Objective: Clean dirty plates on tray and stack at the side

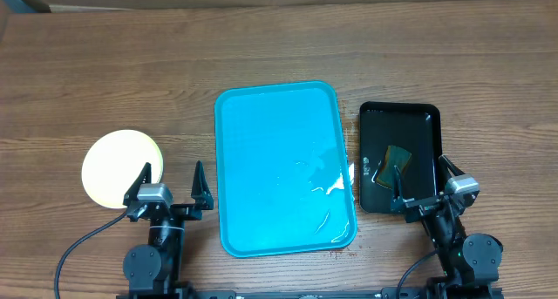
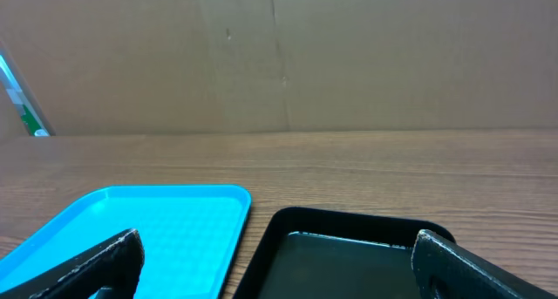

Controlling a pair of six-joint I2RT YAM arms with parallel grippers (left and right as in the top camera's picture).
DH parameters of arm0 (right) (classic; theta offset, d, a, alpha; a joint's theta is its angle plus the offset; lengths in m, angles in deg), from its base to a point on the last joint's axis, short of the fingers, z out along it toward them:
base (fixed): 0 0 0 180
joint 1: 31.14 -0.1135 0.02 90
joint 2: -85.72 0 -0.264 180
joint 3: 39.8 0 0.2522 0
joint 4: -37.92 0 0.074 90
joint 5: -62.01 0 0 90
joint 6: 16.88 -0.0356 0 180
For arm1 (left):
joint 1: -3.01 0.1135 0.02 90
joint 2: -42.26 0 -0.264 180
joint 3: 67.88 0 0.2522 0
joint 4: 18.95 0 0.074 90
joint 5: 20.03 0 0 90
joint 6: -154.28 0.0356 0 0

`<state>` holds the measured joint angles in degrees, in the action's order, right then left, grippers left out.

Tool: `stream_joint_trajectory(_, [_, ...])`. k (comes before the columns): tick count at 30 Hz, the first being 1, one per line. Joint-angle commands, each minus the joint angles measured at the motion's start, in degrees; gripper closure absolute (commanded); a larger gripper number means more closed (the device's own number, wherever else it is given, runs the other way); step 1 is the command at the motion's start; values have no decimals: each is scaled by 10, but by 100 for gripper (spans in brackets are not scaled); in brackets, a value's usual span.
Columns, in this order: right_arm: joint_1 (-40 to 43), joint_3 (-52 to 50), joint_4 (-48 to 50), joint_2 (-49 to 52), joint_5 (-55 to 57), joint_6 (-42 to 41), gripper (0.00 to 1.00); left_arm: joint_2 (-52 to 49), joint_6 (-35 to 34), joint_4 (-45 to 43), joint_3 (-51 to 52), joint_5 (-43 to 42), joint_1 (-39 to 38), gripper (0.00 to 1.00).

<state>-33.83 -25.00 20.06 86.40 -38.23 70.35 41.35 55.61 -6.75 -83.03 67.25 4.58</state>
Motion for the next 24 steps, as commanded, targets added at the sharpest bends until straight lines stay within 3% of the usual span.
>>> stream_joint_trajectory(1, [2, -6, 3, -3, 3, 2, 0, 7, -7, 2, 11, 4, 4, 0])
stream_joint_trajectory(8, [2, -6, 3, -3, 3, 2, 0, 7, -6, 62, 11, 5, 4, 0])
stream_joint_trajectory(24, [2, -6, 3, -3, 3, 2, 0, 4, -6, 59, 11, 5, 4, 0])
